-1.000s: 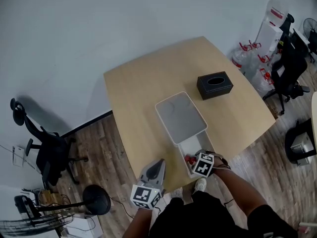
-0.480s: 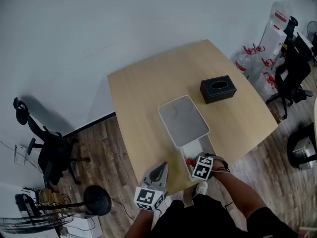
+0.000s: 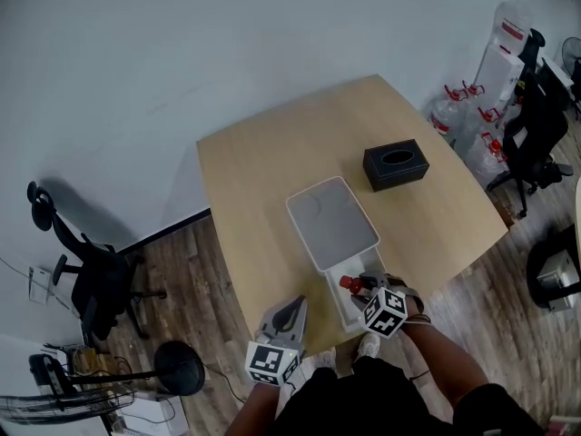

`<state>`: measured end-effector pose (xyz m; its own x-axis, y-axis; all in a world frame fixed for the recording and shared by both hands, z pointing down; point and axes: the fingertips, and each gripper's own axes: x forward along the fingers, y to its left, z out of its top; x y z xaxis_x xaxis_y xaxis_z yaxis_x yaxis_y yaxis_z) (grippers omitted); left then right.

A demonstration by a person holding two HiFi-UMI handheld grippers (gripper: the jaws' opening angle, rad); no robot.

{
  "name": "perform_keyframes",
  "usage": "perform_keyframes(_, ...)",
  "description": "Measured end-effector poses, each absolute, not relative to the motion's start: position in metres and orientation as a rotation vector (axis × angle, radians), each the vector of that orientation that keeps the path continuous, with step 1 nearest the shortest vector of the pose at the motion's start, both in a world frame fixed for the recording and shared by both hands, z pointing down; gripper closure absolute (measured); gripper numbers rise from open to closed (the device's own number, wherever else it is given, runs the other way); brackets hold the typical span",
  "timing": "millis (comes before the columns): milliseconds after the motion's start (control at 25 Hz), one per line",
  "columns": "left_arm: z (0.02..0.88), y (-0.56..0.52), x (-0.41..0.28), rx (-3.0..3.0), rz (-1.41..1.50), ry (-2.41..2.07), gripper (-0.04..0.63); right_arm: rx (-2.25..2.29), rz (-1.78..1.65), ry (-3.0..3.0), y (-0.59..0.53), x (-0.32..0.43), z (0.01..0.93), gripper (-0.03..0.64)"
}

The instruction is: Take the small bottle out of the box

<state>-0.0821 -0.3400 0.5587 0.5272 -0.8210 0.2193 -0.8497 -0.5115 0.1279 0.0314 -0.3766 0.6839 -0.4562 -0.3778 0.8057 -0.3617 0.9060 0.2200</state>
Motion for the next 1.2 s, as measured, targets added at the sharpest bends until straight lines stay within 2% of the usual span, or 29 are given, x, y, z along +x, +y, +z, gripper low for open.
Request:
perform_keyframes(280, 0.552, -0.338, -0.068, 2.571, 0.195, -1.400, 0.580, 0.757, -0.110, -2.280, -0.383, 0.035, 0.610, 0.385)
perform_keyframes(600, 0.535, -0.341, -0.062, 2.595, 0.172, -1.436, 0.580, 0.989, -0.037, -2.466, -0.376, 0.046, 0.536, 0.385)
perform_keyframes(960, 0.527, -0.339, -0.054, 2.588, 0.136, -1.448, 0.580, 1.118, -0.346, -2.652, -0.350, 0.054, 0.471, 0.385)
perform_keyframes(1200, 0.521, -0.339, -0.045, 2.606, 0.126, -1.441, 0.580, 1.171, -0.388, -2.724, -0.346, 0.065, 0.450, 0.385)
